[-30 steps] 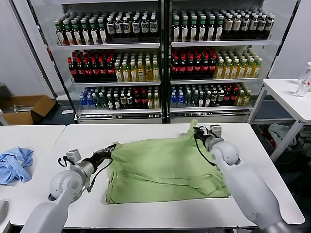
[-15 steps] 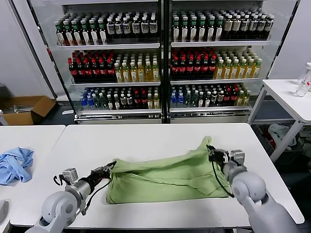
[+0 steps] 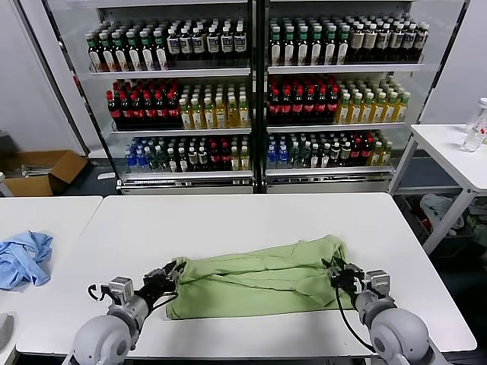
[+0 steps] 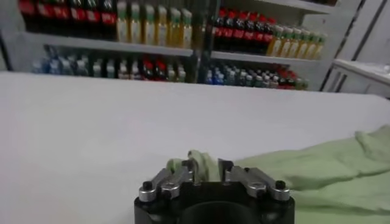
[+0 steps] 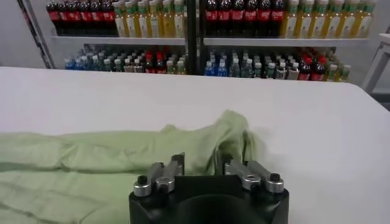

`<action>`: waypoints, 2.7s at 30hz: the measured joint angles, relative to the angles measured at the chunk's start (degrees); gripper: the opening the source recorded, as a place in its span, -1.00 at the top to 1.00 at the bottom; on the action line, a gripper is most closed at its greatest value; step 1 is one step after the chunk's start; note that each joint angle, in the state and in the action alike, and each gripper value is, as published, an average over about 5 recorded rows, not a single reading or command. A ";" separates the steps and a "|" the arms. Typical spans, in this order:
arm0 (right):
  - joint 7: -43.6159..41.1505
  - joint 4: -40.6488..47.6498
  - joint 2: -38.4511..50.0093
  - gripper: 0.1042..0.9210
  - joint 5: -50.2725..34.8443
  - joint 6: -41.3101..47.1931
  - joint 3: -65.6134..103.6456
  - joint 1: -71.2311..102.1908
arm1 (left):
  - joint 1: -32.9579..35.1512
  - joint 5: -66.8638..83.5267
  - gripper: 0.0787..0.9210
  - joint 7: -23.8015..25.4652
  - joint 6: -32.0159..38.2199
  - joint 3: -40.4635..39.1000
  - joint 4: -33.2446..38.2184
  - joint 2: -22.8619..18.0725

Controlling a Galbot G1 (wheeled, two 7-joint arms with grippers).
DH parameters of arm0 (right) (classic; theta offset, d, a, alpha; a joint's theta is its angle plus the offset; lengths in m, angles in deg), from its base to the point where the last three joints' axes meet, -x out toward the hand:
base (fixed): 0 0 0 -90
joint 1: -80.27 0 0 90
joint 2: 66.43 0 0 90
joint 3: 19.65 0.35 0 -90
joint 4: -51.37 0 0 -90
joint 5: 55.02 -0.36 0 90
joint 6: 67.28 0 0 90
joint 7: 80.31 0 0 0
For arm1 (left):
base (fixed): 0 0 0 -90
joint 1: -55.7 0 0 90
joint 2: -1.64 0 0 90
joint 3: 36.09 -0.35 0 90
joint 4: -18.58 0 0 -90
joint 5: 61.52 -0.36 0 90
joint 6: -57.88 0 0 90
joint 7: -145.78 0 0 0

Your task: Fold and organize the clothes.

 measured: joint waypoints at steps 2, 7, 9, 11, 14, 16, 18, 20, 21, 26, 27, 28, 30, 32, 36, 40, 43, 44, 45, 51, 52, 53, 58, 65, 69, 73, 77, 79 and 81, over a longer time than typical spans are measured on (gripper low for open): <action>-0.02 -0.51 0.02 -0.26 0.02 0.04 0.05 0.36 | 1.11 -3.75 0.14 -1.29 0.88 -0.43 0.57 -1.72; -0.11 -1.17 0.46 -0.61 0.07 0.00 -0.16 0.83 | 2.62 -13.77 -0.21 -3.97 2.06 -2.12 0.50 -6.73; -0.07 -1.38 0.64 -0.71 0.15 -0.14 -0.35 0.90 | 2.90 -17.46 -0.34 -4.78 2.14 -2.50 0.05 -8.59; 0.01 -1.63 0.73 -0.74 0.26 -0.35 -0.50 1.00 | 3.24 -20.68 -0.41 -5.33 2.02 -2.74 -0.35 -10.10; 0.09 -2.12 0.89 -0.76 0.42 -0.62 -0.66 1.39 | 3.84 -24.34 -0.30 -5.51 1.40 -3.12 -0.85 -11.62; 0.11 -2.47 1.07 -0.76 0.47 -0.74 -0.77 1.69 | 4.12 -26.01 -0.16 -5.30 0.75 -3.25 -1.26 -12.31; 0.19 -2.76 1.29 -0.76 0.47 -0.83 -0.86 1.85 | 4.33 -27.14 -0.02 -4.93 0.05 -3.25 -1.53 -12.81; 0.28 -3.07 1.54 -0.76 0.41 -0.91 -0.91 1.99 | 4.58 -27.76 0.11 -4.41 -0.64 -3.22 -1.58 -13.13; 0.31 -3.25 1.69 -0.76 0.34 -0.93 -0.89 2.07 | 4.72 -27.84 0.19 -4.08 -0.95 -3.17 -1.55 -13.20; 0.54 -3.78 2.59 -0.76 -0.24 -0.93 -0.51 2.17 | 5.39 -26.19 0.52 -1.62 -2.14 -2.53 -1.40 -13.00; 0.60 -3.79 2.73 -0.76 -0.38 -0.93 -0.48 2.11 | 5.45 -25.51 0.60 -1.10 -2.34 -2.33 -1.44 -12.84; 0.67 -3.79 2.87 -0.76 -0.54 -0.93 -0.46 2.01 | 5.48 -24.75 0.66 -0.62 -2.51 -2.11 -1.50 -12.65; 0.79 -3.72 3.15 -0.76 -0.86 -0.92 -0.45 1.70 | 5.48 -22.96 0.80 0.26 -2.83 -1.59 -1.64 -12.22; 0.89 -3.58 3.39 -0.76 -1.17 -0.92 -0.43 1.26 | 5.48 -20.96 0.90 1.05 -3.08 -0.95 -1.74 -11.66; 0.95 -3.13 3.69 -0.76 -1.59 -1.08 -0.47 0.26 | 5.64 -16.76 0.97 2.30 -3.42 1.03 -2.15 -9.82; 0.97 -3.02 3.63 -0.76 -1.73 -1.30 -0.54 -0.60 | 6.16 -13.33 0.97 3.02 -3.68 4.43 -2.84 -6.79; 0.88 -3.01 3.55 -0.76 -1.69 -1.48 -0.74 -0.98 | 6.62 -10.82 0.97 3.55 -4.18 8.00 -3.47 -3.97; 0.84 -2.97 3.51 -0.76 -1.63 -1.56 -0.86 -1.13 | 6.70 -9.96 0.97 3.70 -4.35 9.36 -3.78 -2.97; 0.80 -2.94 3.46 -0.76 -1.55 -1.64 -0.99 -1.30 | 6.73 -9.11 0.97 3.80 -4.53 10.78 -4.16 -1.95; 0.48 -3.25 3.14 -0.76 -0.93 -2.06 -1.71 -2.13 | 6.44 -3.87 0.97 3.43 -5.46 19.33 -5.78 3.66; 0.42 -3.37 3.19 -0.76 -0.81 -2.14 -1.79 -2.17 | 6.36 -2.68 0.97 3.14 -5.49 20.67 -5.77 4.37; 0.37 -3.50 3.28 -0.76 -0.70 -2.22 -1.84 -2.19 | 6.30 -1.28 0.97 2.79 -5.49 21.92 -5.66 4.98; 0.12 -3.76 3.75 -0.76 -0.26 -2.47 -1.76 -2.22 | 6.11 9.02 0.97 0.71 -5.37 26.21 -3.15 6.09; -0.33 -3.33 3.88 -0.76 0.89 -3.12 -2.24 -2.51 | 5.17 22.92 0.97 -1.81 -5.12 25.43 4.84 2.33; -0.74 -3.13 3.79 -0.76 1.59 -3.46 -2.71 -2.96 | 4.16 27.41 0.97 -2.88 -5.02 21.76 7.88 -1.68; -0.99 -2.76 3.85 -0.76 2.12 -3.73 -3.25 -3.49 | 2.65 30.01 0.97 -3.62 -4.94 17.44 9.05 -5.52; -1.10 -2.59 3.91 -0.76 2.40 -3.93 -3.77 -4.01 | 0.76 30.99 0.97 -4.02 -4.79 13.19 8.80 -8.67; -1.14 -2.49 3.83 -0.76 2.49 -3.97 -4.03 -4.22 | -0.23 30.85 0.97 -4.24 -4.72 10.99 8.17 -9.76; -1.19 -2.29 3.75 -0.76 2.57 -4.00 -4.32 -4.50 | -1.16 30.28 0.97 -4.47 -4.63 8.79 7.36 -10.61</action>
